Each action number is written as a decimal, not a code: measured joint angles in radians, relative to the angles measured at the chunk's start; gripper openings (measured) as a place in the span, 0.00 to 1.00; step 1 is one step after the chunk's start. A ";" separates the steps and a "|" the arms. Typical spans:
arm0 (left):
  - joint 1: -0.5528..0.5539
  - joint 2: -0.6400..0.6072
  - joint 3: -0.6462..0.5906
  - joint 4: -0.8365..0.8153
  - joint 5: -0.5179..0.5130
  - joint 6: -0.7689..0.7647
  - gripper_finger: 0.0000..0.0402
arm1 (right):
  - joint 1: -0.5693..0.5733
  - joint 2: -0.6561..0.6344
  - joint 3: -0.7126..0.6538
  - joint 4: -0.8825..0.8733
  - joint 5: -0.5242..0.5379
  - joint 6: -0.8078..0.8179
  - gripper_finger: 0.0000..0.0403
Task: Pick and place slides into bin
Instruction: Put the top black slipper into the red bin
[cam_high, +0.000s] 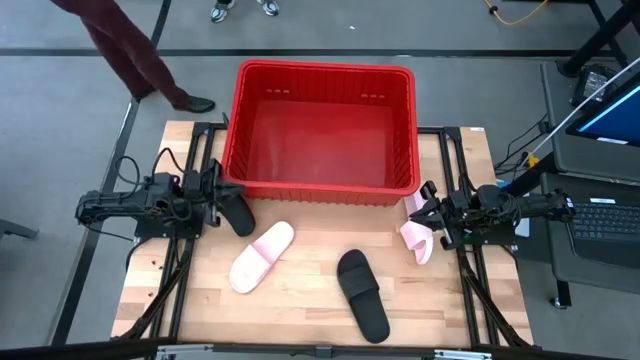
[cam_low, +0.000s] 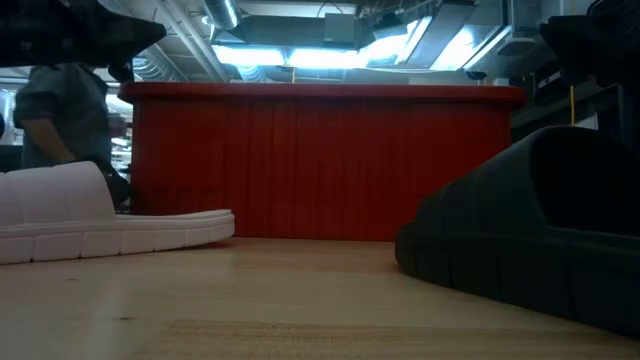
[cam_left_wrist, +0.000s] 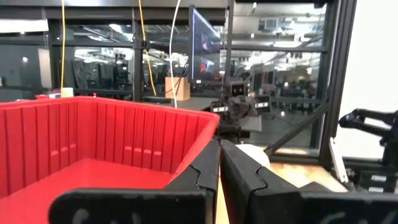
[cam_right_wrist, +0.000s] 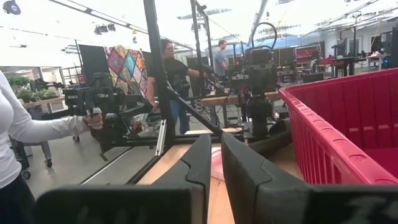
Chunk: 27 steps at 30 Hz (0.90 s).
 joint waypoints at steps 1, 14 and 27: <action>0.000 0.000 0.000 0.010 0.000 -0.012 0.02 | 0.000 0.000 0.000 0.000 0.000 -0.005 0.10; 0.000 0.000 0.025 0.055 0.035 -0.079 0.03 | 0.000 0.000 0.000 0.065 -0.005 0.097 0.10; 0.000 0.148 0.367 -0.426 0.084 -0.144 0.02 | 0.000 0.000 0.000 0.085 -0.035 0.059 0.10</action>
